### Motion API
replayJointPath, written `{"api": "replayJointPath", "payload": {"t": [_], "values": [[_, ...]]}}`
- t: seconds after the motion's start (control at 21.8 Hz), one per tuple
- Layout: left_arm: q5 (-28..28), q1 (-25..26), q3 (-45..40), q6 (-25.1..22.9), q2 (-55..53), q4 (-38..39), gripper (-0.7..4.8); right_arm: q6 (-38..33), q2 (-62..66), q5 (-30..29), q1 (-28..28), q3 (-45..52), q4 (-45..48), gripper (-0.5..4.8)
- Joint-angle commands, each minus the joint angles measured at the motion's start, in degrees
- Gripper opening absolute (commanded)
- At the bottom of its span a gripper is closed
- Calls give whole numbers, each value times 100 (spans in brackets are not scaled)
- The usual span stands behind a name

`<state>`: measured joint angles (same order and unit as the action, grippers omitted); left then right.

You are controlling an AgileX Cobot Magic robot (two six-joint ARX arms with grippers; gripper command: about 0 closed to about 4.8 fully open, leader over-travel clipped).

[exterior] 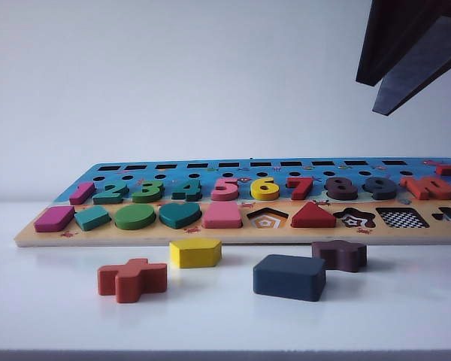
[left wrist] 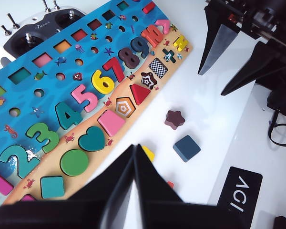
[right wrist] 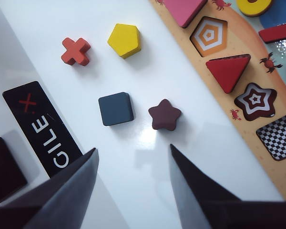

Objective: Insert the cube into the slot.

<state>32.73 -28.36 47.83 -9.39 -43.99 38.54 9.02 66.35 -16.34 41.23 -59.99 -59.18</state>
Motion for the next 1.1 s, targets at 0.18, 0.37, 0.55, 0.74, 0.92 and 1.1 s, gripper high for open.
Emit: {"api": "replayJointPath", "payload": {"t": [0.18, 0.37, 0.55, 0.74, 0.92, 1.1], "values": [[50, 0, 28, -2, -9, -57, 10, 846, 564, 466, 549, -20, 42, 310], [72, 0, 28, -4, -11, -57, 10, 1180, 935, 595, 1010, -20, 245, 401], [157, 0, 28, -4, -9, -57, 10, 1005, 1213, 588, 1329, -20, 573, 396], [157, 0, 28, -4, -11, -57, 10, 208, 1563, 588, 1421, -17, 588, 363], [157, 0, 28, -4, -11, -55, 10, -509, 1718, 592, 1425, -17, 688, 351], [157, 0, 28, -4, -11, -55, 10, -656, 1729, 599, 1458, -15, 782, 341]]}}
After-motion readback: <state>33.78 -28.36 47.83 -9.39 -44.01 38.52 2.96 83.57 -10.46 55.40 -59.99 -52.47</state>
